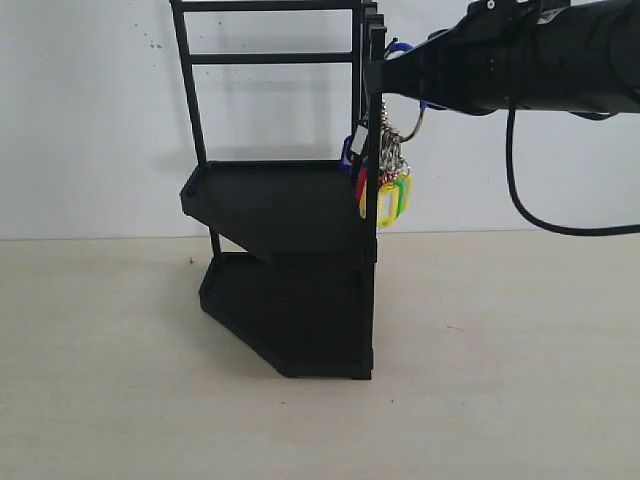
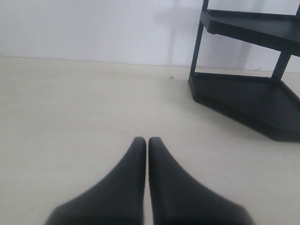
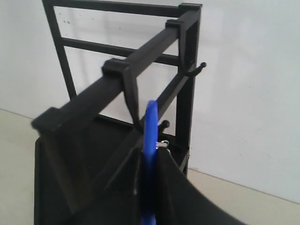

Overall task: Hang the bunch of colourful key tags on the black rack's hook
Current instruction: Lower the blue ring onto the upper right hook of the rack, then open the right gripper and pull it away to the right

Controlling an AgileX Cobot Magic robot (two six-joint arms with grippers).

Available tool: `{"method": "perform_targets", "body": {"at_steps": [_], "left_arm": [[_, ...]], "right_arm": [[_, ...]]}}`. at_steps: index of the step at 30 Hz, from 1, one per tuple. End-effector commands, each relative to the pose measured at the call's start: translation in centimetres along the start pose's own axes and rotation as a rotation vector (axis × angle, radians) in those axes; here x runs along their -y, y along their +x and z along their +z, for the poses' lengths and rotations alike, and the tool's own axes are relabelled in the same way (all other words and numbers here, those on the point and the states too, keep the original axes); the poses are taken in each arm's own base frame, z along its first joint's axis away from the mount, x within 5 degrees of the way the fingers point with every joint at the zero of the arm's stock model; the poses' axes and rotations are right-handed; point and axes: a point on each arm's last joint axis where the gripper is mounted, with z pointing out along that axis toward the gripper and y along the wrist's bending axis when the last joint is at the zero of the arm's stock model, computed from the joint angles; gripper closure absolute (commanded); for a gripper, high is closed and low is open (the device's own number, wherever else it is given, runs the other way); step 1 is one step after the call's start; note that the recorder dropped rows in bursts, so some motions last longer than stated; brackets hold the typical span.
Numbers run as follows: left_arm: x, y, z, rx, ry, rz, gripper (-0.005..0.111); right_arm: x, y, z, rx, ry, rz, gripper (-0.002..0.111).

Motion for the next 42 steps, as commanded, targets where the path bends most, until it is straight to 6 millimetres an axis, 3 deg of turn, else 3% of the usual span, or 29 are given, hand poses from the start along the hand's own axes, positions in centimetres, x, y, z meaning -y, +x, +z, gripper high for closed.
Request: {"method": "perform_targets", "body": {"at_steps": [1,8,10,15,17,26,36,42], "left_arm": [[0.0,0.0,0.0,0.007,-0.004,0.008,0.102],[0.0,0.0,0.0,0.007,-0.004,0.008,0.102],[0.0,0.0,0.0,0.007,-0.004,0.008,0.102],[0.0,0.0,0.0,0.007,-0.004,0.008,0.102],[0.0,0.0,0.0,0.007,-0.004,0.008,0.102],[0.0,0.0,0.0,0.007,-0.004,0.008,0.102],[0.0,0.0,0.0,0.007,-0.004,0.008,0.102],[0.0,0.0,0.0,0.007,-0.004,0.008,0.102]], "right_arm": [[-0.6,-0.9,-0.3,0.052,-0.004,-0.025,0.108],[-0.6,-0.8,-0.3,0.05,-0.002,-0.023,0.108],[-0.6,-0.8,-0.3,0.05,-0.002,-0.018,0.102],[-0.6,-0.8,-0.3,0.05,-0.002,-0.018,0.058],[-0.6,-0.8,-0.3,0.05,-0.002,-0.018,0.049],[-0.6,-0.5,-0.3,0.01,-0.02,-0.002,0.049],[3.2,0.3,-0.8,-0.1,0.038,0.085,0.049],[3.5,-0.8,-2.2,-0.07,0.045,0.085,0.049]]}}
